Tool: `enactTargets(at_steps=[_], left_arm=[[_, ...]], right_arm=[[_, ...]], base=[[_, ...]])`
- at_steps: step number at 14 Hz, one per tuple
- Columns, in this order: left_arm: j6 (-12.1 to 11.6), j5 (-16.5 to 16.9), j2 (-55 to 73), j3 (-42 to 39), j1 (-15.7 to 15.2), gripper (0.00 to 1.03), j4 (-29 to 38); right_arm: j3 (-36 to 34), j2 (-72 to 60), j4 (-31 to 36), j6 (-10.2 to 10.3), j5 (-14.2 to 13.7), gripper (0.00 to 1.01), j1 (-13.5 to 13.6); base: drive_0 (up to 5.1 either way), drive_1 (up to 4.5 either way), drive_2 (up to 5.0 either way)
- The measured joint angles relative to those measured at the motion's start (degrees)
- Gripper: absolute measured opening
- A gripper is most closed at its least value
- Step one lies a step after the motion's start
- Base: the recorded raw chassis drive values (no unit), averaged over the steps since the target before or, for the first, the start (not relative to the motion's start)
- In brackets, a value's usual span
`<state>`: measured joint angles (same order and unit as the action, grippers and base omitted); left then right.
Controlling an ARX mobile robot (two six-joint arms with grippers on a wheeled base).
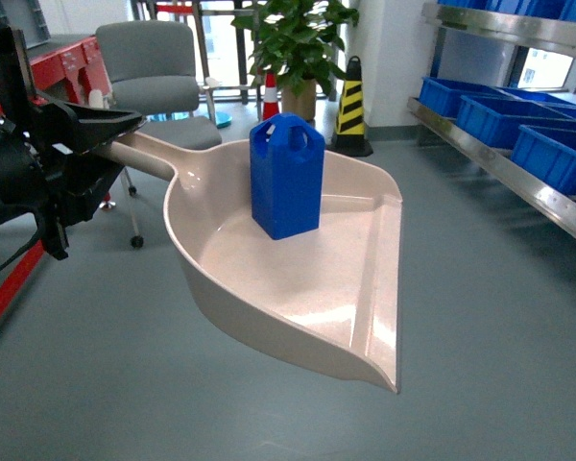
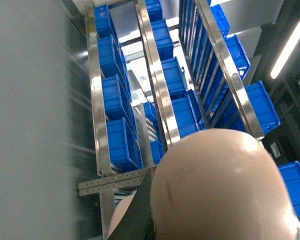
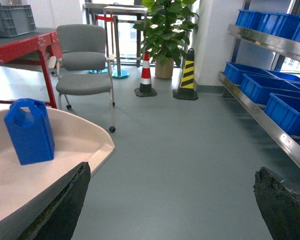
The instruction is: Place part in tray to right shelf
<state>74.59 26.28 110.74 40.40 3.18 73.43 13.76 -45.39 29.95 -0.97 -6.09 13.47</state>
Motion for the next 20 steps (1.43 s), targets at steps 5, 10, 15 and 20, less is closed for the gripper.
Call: enactTargets(at_steps=[5,10,15,20], left_arm=[[0.0,0.0,0.0,0.0,-0.1,0.16,-0.1],[0.0,0.1,0.0,0.0,0.0,0.16,-0.1],[0.0,0.1,0.0,0.0,0.0,0.16,-0.1],[0.0,0.3,0.0,0.0,0.2,0.16,-0.1]], right_arm=[[0.0,0.1,-0.2,0.0,0.1,0.98,0.0],[0.0,0.1,-0.2,0.0,0.1,0.98,0.0],[0.0,0.1,-0.2,0.0,0.1,0.98,0.0],[0.0,0.1,-0.2,0.0,0.1,0.98,0.0]], base=[[-1.6,-1.6,-1.6],[-1.6,-1.55,-1.6],[-1.5,-1.55,-1.5],[-1.5,-1.52,-1.5]])
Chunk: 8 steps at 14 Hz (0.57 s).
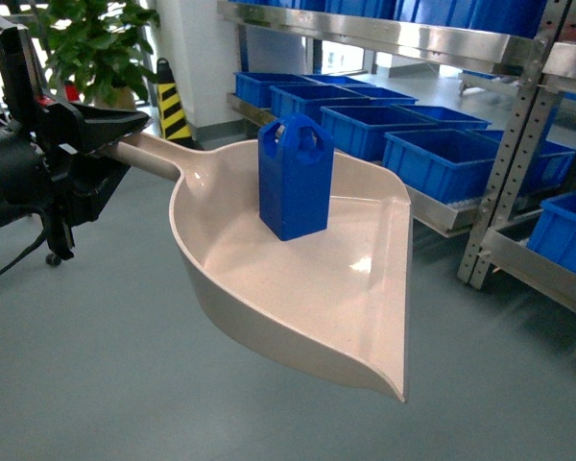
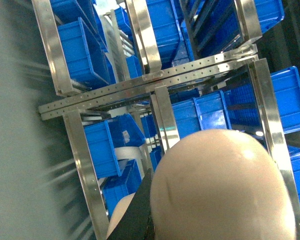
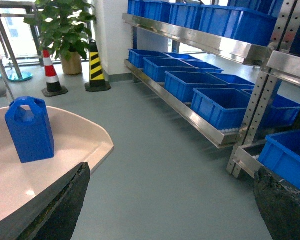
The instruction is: Place part in tray to right shelf
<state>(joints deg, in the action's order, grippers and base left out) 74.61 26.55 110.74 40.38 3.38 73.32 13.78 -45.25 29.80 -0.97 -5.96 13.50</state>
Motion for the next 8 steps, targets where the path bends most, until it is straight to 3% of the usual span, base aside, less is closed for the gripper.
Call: enactTargets(at_steps=[8], left_arm=[[0.0,-0.2,0.0,0.0,-0.3,0.16,0.0]], right_arm=[[0.0,0.0,0.0,0.0,0.0,0.98,0.0]], base=[[-1.6,-1.59,-1.6]])
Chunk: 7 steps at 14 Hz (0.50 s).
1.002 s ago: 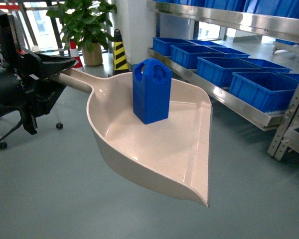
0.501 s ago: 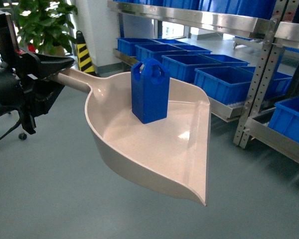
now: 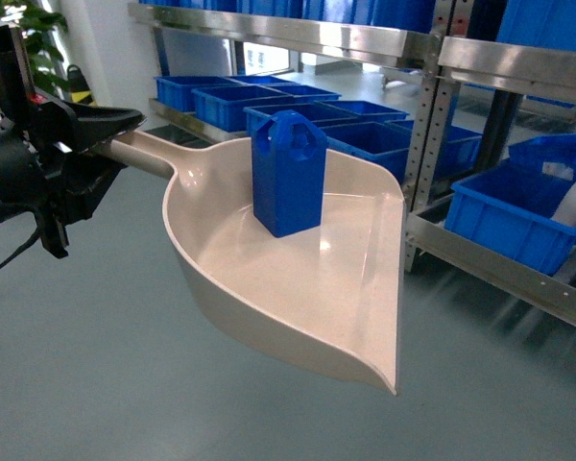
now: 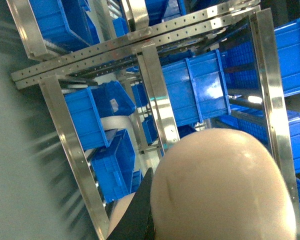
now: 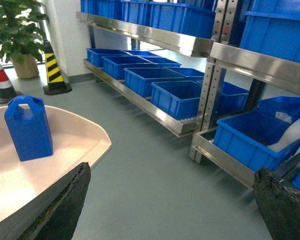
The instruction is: Place part in tray to right shelf
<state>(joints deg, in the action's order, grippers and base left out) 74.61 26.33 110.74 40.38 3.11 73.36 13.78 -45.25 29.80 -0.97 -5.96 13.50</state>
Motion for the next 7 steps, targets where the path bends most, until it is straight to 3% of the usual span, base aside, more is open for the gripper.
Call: enactTargets(at_steps=[7], left_arm=[[0.0,0.1,0.0,0.0,0.1,0.16,0.0]], right_arm=[[0.0,0.0,0.0,0.0,0.0,0.98,0.0]], base=[[-1.6,-1.57,-1.6]])
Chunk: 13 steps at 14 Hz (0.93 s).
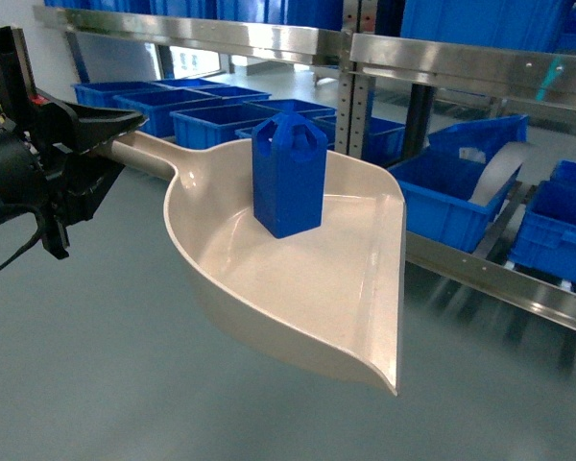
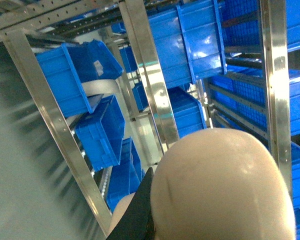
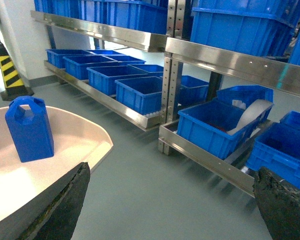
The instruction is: Place part in tray to right shelf
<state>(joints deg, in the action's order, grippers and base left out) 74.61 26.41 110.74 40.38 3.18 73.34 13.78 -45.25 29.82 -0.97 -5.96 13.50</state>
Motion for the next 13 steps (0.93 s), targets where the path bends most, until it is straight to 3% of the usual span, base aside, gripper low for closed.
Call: enactTargets(at_steps=[13], left_arm=[[0.0,0.1,0.0,0.0,0.0,0.16,0.0]], right_arm=[[0.0,0.0,0.0,0.0,0.0,0.98,0.0]], base=[[-1.5,-1.51,-1.5]])
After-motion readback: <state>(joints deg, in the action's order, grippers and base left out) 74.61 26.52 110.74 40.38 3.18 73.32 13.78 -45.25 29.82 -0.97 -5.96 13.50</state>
